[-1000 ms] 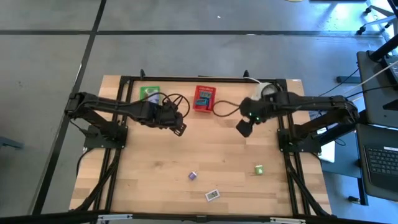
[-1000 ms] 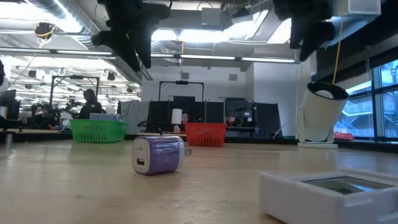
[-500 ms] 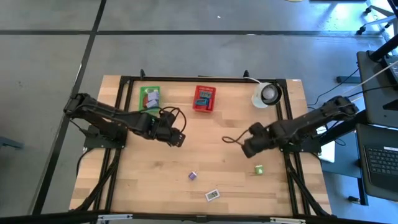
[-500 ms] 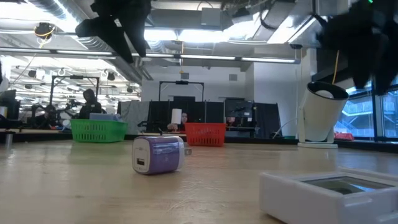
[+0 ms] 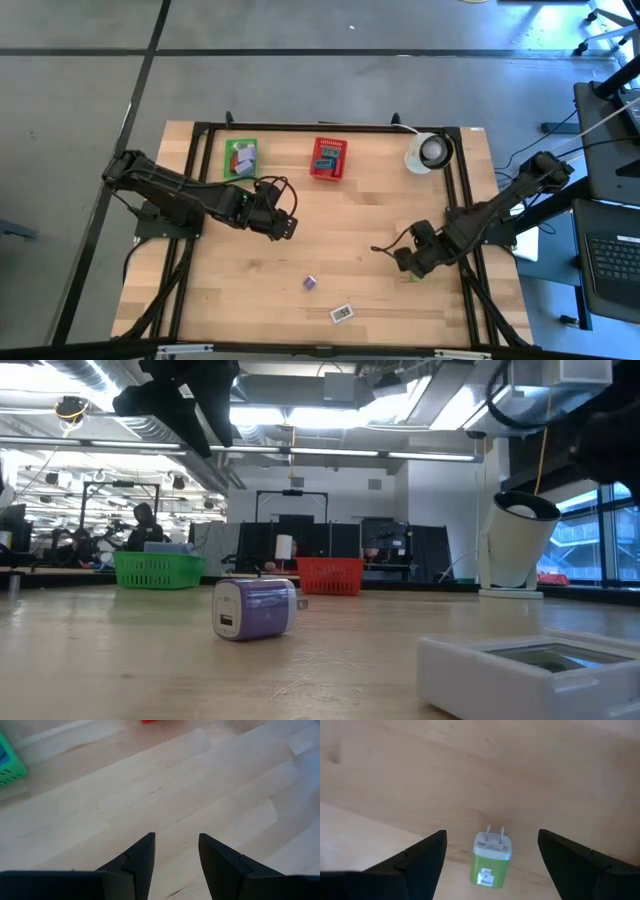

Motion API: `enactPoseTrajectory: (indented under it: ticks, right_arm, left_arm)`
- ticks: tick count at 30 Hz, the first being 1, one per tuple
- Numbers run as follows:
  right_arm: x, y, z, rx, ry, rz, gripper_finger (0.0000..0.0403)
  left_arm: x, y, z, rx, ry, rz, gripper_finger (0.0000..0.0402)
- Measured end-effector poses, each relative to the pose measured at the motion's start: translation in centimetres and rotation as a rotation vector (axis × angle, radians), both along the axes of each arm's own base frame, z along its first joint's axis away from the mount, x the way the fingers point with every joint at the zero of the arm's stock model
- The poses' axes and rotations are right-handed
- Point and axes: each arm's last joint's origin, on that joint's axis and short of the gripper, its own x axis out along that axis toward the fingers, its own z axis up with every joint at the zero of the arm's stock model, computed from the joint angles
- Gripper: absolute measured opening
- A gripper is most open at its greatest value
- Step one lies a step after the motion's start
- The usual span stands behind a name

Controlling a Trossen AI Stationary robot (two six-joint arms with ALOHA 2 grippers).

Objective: Pick & Place Office items
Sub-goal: Put the green charger adapter into the green bin

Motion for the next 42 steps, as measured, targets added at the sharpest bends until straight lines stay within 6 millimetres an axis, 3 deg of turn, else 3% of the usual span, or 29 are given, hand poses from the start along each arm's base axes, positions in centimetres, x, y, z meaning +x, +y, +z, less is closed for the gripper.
enactPoseTrajectory:
  ticks: [6,14,20,30,35,42]
  right_arm:
    - [-0.7,1.3,-1.8,0.053,0.005,-0.026,0.0316]
    - [-0.1,2.8,-3.9,0.052,0.024,-0.024,0.0315]
    - [0.1,3.0,-4.9,0.032,0.070,-0.022,0.0281]
    - [-0.1,2.8,-5.0,0.016,0.096,-0.015,0.0147]
    - [0.3,3.1,-4.5,-0.003,0.072,0.019,0.0146]
    - [3.9,2.9,-1.5,-0.152,-0.184,0.123,0.0149]
  left_arm:
    - [0.0,0.0,0.0,0.002,0.000,0.000,0.0147]
    - [0.0,0.0,0.0,0.011,0.006,-0.014,0.0147]
    - [0.0,0.1,0.0,0.013,0.008,-0.013,0.0147]
    - [0.0,0.1,0.0,0.013,0.008,-0.013,0.0147]
    - [0.0,0.1,0.0,0.019,0.006,-0.010,0.0147]
    - [0.0,0.3,0.1,0.064,-0.007,0.010,0.0147]
